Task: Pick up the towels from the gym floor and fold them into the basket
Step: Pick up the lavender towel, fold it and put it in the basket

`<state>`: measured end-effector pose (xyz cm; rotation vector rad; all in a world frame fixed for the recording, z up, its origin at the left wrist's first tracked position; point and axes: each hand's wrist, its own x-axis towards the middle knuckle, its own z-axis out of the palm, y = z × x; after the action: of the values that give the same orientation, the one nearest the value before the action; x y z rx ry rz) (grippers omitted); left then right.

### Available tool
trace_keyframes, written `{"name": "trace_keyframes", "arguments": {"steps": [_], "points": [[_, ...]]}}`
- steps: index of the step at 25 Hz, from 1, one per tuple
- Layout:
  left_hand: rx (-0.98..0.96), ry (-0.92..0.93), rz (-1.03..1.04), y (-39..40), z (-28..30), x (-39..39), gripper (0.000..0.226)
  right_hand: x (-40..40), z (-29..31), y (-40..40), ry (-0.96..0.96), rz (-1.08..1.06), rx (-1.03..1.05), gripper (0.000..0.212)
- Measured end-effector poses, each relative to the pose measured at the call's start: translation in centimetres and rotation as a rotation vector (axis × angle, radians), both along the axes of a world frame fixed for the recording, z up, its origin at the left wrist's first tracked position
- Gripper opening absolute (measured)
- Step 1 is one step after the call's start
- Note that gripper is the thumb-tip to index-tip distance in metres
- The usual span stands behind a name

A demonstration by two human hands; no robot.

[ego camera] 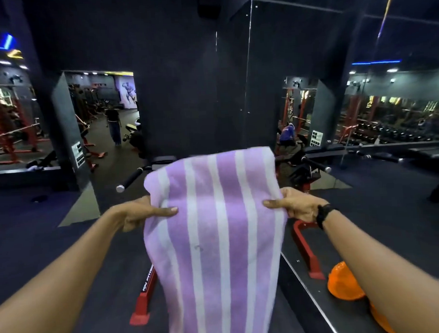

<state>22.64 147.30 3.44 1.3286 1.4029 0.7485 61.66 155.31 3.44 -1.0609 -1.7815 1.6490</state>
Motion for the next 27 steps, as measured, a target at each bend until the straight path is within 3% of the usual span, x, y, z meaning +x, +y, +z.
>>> {"name": "trace_keyframes", "arguments": {"steps": [4,6,8,12,15,18,21,23,25,27], "points": [[-0.111,0.028,-0.022,-0.5,1.9,-0.2,0.082,-0.2,0.5,0.1,-0.006,-0.009,-0.021,0.084],[0.040,-0.128,0.047,-0.3,3.4,-0.1,0.083,-0.4,2.5,0.4,0.095,-0.040,0.022,0.096],[0.185,-0.316,0.114,0.0,4.3,0.0,0.093,-0.4,4.3,0.8,0.210,-0.029,0.058,0.092],[0.067,-0.108,-0.026,-1.6,1.2,0.6,0.106,-0.6,1.9,-0.1,-0.062,0.042,0.033,0.090],[0.005,-0.119,0.065,-1.6,0.1,-0.4,0.106,-0.4,-0.4,0.0,-0.048,-0.054,-0.029,0.101],[-0.020,-0.123,0.086,-1.4,2.0,-0.3,0.103,-0.9,1.5,-0.3,0.005,-0.059,-0.011,0.079],[0.172,-0.332,0.161,-0.8,4.0,-0.2,0.091,-1.2,4.4,0.0,0.257,-0.091,0.032,0.053],[0.161,-0.238,0.077,-1.6,4.1,0.1,0.084,-1.5,4.5,-0.3,0.163,-0.043,0.030,0.055],[0.106,-0.131,0.053,-2.3,2.7,0.1,0.089,-1.3,2.7,0.0,-0.016,-0.032,0.038,0.075],[0.085,-0.214,0.171,-1.8,1.9,-0.2,0.091,-1.2,1.6,0.7,0.014,-0.138,0.016,0.086]]}}
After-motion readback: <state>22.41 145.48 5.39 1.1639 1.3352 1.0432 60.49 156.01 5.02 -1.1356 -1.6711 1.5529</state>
